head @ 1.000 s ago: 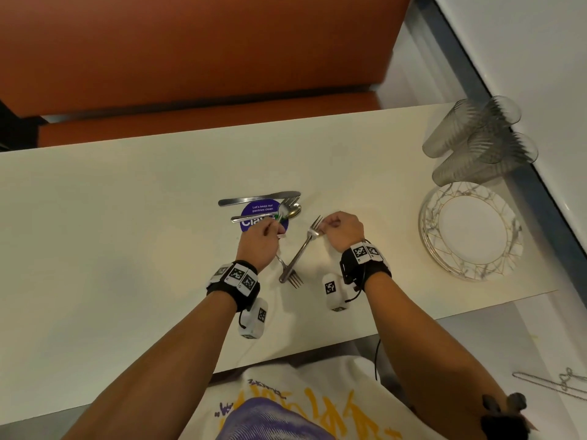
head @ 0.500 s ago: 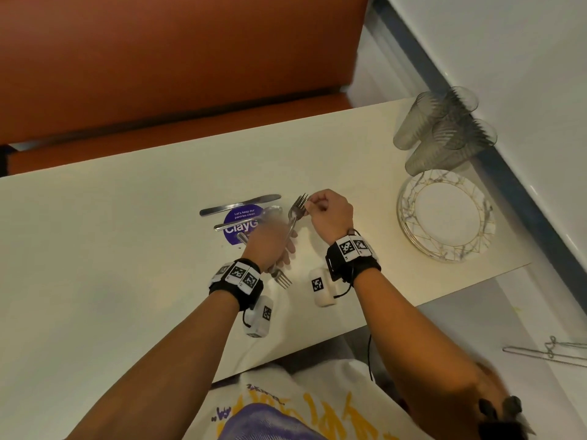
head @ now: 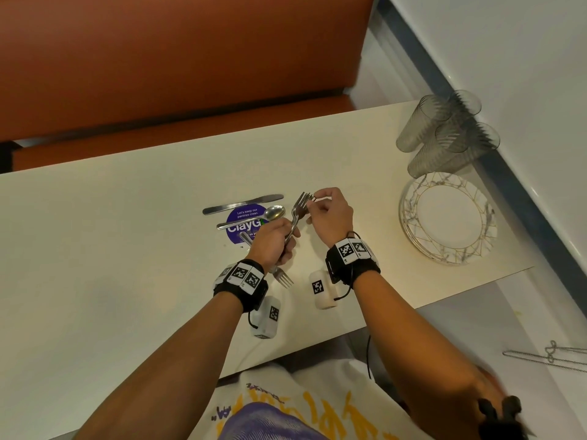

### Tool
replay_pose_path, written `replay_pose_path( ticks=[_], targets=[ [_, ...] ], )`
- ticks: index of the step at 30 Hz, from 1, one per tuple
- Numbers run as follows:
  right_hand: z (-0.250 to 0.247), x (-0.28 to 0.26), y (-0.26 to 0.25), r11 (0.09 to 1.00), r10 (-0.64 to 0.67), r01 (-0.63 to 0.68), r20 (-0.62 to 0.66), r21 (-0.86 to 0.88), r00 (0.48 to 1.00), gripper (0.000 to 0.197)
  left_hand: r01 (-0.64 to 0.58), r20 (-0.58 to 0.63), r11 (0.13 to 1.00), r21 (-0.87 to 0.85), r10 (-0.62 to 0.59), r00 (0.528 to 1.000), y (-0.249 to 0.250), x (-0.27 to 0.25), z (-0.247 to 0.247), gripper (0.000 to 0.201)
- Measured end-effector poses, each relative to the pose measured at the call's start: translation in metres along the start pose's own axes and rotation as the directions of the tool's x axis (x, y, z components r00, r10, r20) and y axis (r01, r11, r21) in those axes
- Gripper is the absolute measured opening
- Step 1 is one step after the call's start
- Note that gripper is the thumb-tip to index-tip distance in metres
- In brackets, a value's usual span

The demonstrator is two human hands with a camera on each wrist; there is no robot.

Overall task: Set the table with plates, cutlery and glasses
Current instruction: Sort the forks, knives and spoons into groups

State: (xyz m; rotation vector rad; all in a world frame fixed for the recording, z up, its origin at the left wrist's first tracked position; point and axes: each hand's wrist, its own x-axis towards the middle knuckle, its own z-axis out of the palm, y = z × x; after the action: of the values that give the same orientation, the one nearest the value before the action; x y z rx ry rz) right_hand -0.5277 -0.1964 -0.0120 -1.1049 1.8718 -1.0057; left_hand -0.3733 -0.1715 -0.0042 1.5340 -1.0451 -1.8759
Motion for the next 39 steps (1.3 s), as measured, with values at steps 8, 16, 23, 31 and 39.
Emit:
replay_pose_path(
  ticks=[8, 16, 23, 31, 39],
  targets=[
    [0.001, -0.002, -0.004, 0.999, -0.046, 0.047, 0.061, -0.014, 0.997, 0.015, -0.007, 0.007, 0.999, -0.038, 0.007, 1.0, -0.006, 0.0, -0.004, 0.03],
    [0.011, 0.007, -0.003, 0.971, -0.114, 0.139, 0.133, -0.197, 0.985, 0.017, -0.018, -0.024, 1.0, 0.008, 0.018, 1.0, -0.016, -0.001, -0.008, 0.032],
    [0.028, -0.007, 0.007, 0.982, 0.058, -0.016, 0.225, -0.187, 0.973, 0.022, -0.016, -0.215, 0.965, 0.26, 0.074, 0.974, -0.047, 0.006, -0.038, 0.032],
    [0.039, -0.047, 0.038, 0.739, 0.287, 0.081, 0.421, -0.669, 0.86, 0.041, 0.025, -0.328, 0.955, 0.297, 0.077, 0.941, -0.063, 0.001, -0.075, 0.035],
    [0.052, -0.069, 0.037, 0.668, 0.324, 0.093, 0.401, -0.738, 0.857, 0.045, -0.022, -0.278, 0.934, 0.355, 0.128, 0.952, -0.068, 0.003, -0.081, 0.033]
  ],
)
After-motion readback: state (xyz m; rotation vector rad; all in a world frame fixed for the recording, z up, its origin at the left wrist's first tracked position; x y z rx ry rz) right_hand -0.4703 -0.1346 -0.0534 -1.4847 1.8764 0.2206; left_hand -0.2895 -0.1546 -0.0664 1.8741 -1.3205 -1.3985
